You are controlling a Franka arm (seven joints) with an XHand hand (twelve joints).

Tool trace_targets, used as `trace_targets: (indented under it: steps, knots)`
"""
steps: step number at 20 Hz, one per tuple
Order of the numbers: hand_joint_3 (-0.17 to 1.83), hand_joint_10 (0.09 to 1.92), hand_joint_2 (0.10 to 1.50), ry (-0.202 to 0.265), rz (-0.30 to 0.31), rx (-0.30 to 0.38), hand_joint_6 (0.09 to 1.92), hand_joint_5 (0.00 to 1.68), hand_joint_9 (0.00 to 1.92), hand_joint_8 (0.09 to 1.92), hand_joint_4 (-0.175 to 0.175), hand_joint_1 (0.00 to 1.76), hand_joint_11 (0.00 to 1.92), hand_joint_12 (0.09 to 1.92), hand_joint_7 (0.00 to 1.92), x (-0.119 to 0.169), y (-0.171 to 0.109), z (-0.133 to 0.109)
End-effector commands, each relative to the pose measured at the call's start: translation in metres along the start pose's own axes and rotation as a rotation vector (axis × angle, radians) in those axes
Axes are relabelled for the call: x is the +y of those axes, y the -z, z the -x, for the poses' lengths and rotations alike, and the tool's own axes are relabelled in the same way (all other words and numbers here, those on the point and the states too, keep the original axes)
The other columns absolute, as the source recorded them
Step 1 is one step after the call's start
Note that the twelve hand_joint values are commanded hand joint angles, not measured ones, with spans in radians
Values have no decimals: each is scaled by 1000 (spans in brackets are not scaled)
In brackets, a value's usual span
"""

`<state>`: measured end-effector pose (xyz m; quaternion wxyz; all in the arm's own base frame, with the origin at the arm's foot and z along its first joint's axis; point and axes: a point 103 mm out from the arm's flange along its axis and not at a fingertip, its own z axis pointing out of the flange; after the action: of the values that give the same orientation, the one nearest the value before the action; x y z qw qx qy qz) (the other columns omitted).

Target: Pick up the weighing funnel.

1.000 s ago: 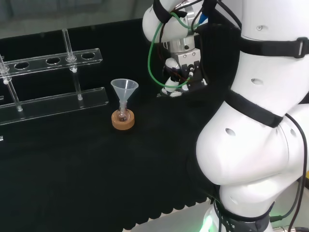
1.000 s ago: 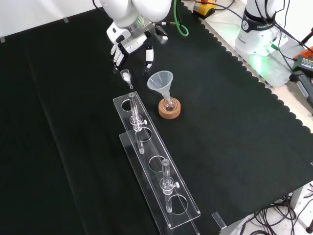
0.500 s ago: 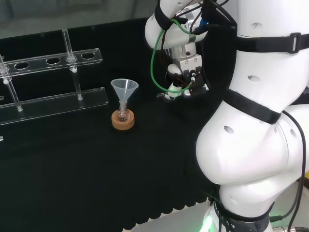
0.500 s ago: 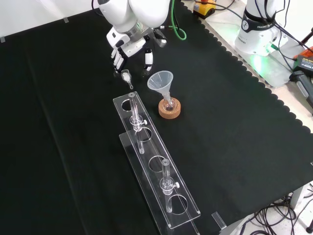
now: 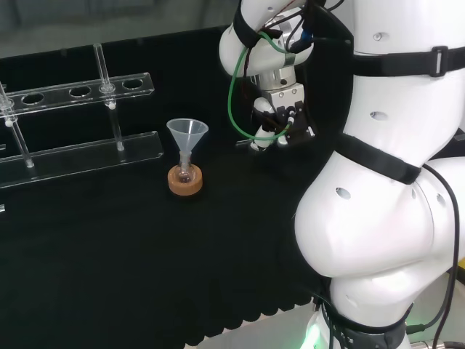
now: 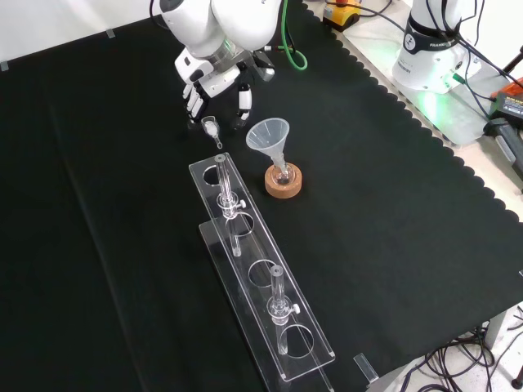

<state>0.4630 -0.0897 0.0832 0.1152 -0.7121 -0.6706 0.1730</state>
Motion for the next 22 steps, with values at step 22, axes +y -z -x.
trace_targets:
  steps: [22]
  knots:
    - [635,500,582,-18,1,-17,630,595,829,694,-28,950,570,1238,565,11,-9,6]
